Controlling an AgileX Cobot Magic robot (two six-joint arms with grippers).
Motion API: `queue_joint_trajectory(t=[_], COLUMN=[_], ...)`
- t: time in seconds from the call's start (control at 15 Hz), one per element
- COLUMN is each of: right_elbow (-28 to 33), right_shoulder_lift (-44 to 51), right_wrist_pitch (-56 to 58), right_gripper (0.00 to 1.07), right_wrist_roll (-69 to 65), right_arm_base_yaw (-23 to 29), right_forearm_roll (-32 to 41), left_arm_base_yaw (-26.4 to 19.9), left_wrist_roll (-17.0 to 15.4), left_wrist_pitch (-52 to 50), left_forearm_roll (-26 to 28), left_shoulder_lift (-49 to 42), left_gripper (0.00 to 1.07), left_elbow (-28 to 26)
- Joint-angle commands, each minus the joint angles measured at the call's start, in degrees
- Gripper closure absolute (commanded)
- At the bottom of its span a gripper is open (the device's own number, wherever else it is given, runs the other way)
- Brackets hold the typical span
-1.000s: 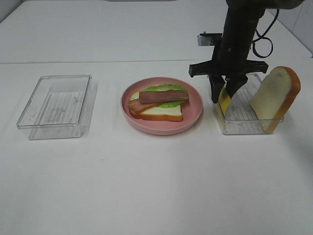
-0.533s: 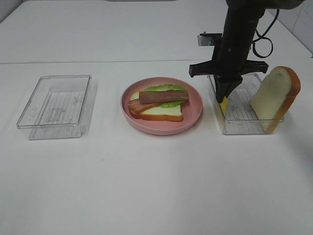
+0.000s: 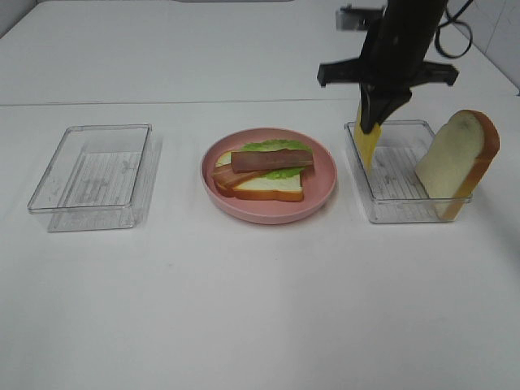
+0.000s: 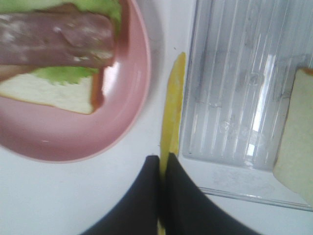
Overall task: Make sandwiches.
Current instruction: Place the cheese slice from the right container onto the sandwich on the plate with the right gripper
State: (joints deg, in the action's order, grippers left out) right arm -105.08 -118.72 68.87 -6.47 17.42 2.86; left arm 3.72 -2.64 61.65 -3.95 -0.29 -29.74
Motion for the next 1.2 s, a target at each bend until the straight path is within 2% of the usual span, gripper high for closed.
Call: queue_joint_trajectory(t=[0.07,0.13,0.27,0.53,1.0,1.2], right_elbow=[0.17,0.23,0.23,0.23,0.11,0.11], right_shoulder_lift=[5.16,5.04,1.03,-7.56,-14.73,-15.41], right_wrist_pitch=[-5.44,-5.90,-6.07,-7.51,-13.92,-13.87], right_gripper=[1.07,1.07,1.07,1.07,1.07,1.07], right_wrist_roll=[7.51,9.68,19.71,24.47,24.75,23.55], right_arm_base_yaw=[-0.23,-0.23,-0.23,-0.23,-0.23,-0.23], right_forearm_roll=[14.44,17.99,35.07,44.00,46.01,38.73], left_arm_base_yaw=[0.29,0.29,0.29,0.29,0.29,0.29], left_wrist_roll=[0.00,0.00,0.00,0.00,0.00,0.00], left_wrist_pitch=[-0.34,-0.34,-0.34,-0.34,-0.34,-0.34], left_forearm_roll=[-0.11,-0.11,-0.11,-0.11,-0.11,-0.11], left_shoulder_lift=[-1.20,-1.20,-1.20,-1.20,-1.20,-1.20], left_gripper=[0.09,0.09,0.09,0.09,0.09,0.09], left_elbow=[0.11,0.11,0.11,0.11,0.11,0.11])
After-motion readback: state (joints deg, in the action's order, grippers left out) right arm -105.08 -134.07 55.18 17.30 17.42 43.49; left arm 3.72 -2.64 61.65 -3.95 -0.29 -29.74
